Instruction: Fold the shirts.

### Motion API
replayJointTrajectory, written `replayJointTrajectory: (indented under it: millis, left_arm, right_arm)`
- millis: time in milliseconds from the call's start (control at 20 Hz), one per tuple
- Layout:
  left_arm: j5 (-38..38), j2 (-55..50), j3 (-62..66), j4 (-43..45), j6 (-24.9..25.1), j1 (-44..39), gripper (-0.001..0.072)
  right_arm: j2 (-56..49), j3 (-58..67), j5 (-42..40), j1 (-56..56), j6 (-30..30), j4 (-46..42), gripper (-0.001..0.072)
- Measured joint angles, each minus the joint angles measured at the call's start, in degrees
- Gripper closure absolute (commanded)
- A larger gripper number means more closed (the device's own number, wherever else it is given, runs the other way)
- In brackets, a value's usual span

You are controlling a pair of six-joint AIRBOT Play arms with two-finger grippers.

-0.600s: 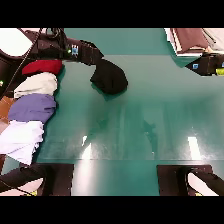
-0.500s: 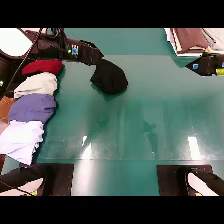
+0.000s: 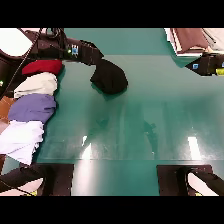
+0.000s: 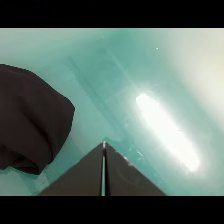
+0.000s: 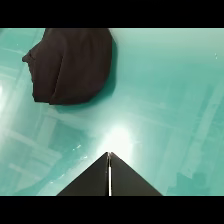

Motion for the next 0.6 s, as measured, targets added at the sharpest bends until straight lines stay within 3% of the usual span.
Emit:
replayJointTrajectory:
  millis: [200, 250, 300, 350, 600]
  left_arm:
    - [-0.02, 0.00, 0.00, -0.35, 0.00, 0.00, 0.0682]
    - [0.11, -0.02, 0.00, -0.52, 0.00, 0.00, 0.0625]
    - [0.94, -0.15, 0.00, -0.44, 0.00, 0.00, 0.0325]
    - [1.75, -0.37, 0.00, 0.11, 0.00, 0.00, 0.0179]
    - [4.87, -6.27, 0.02, 8.00, -4.96, 0.35, 0.0174]
  right_arm:
    - [0.00, 0.00, 0.00, 0.00, 0.00, -0.02, 0.0695]
    - [0.00, 0.00, 0.00, 0.00, 0.00, -0.02, 0.0695]
    - [0.00, 0.00, -0.04, 0.00, 0.00, 0.00, 0.0695]
    - [0.00, 0.00, -0.26, 0.00, 0.00, 0.00, 0.0694]
    - [0.00, 0.00, -0.70, 0.00, 0.00, 0.04, 0.0695]
